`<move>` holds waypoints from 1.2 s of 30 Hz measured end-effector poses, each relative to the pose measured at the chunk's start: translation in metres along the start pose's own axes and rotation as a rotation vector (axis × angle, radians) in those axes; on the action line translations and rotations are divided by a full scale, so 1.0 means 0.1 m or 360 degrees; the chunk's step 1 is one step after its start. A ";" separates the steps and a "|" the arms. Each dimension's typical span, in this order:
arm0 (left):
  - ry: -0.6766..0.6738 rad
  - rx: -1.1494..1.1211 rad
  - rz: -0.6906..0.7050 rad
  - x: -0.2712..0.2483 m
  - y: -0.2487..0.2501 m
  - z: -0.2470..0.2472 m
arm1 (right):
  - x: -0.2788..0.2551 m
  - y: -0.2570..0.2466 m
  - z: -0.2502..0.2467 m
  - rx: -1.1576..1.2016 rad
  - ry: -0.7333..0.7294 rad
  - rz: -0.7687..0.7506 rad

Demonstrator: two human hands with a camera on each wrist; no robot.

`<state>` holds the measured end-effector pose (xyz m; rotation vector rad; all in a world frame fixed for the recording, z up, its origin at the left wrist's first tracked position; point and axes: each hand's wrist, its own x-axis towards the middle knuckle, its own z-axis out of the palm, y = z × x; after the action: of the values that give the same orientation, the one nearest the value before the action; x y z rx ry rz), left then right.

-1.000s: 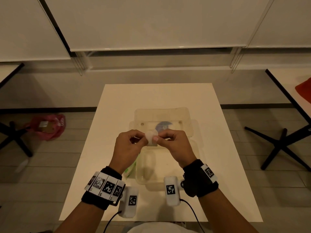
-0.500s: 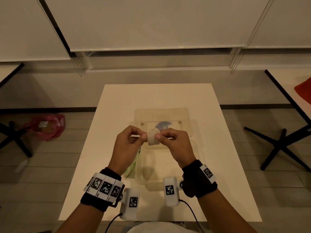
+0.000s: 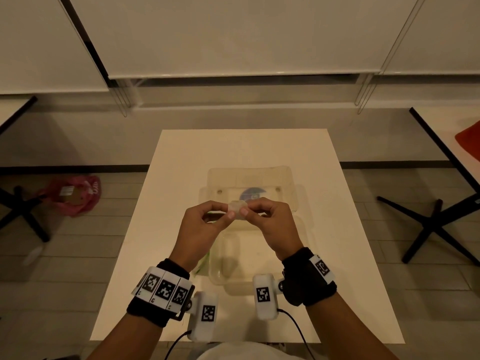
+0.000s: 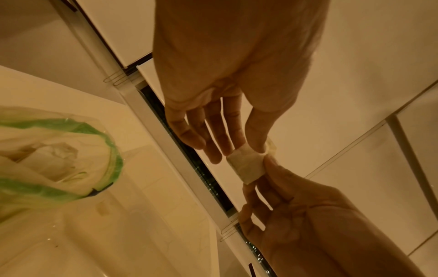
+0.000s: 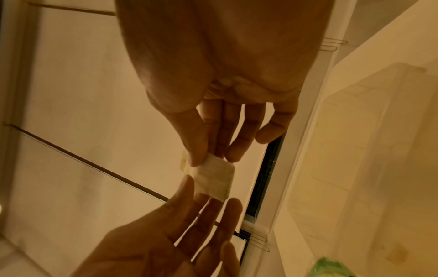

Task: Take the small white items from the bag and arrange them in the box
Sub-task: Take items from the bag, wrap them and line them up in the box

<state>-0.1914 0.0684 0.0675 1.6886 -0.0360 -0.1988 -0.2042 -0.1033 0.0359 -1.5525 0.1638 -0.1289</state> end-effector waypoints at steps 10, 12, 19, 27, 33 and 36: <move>0.0101 0.0188 0.0026 0.07 -0.09 0.01 | 0.02 0.04 0.01 -0.0027 -0.0002 0.0038; 0.0101 0.0247 0.0015 0.08 -0.10 0.00 | 0.03 0.04 0.01 -0.0026 0.0025 0.0023; 0.0068 0.0017 0.0015 0.10 -0.02 -0.02 | 0.04 0.05 0.00 -0.0094 -0.0032 0.0047; -0.0029 -0.0026 0.0074 0.12 0.02 0.03 | 0.00 -0.02 0.01 -0.0046 -0.0242 0.0030; -0.0033 -0.0015 0.0076 0.11 0.04 0.02 | -0.03 -0.07 0.00 -0.0032 -0.0213 0.0051; -0.0012 -0.0016 0.0071 0.10 0.02 0.00 | -0.04 -0.08 0.01 -0.0049 -0.0189 0.0031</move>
<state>-0.1811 0.0664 0.0685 1.6755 -0.0777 -0.1716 -0.2081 -0.1013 0.0437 -1.5841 0.0871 -0.0187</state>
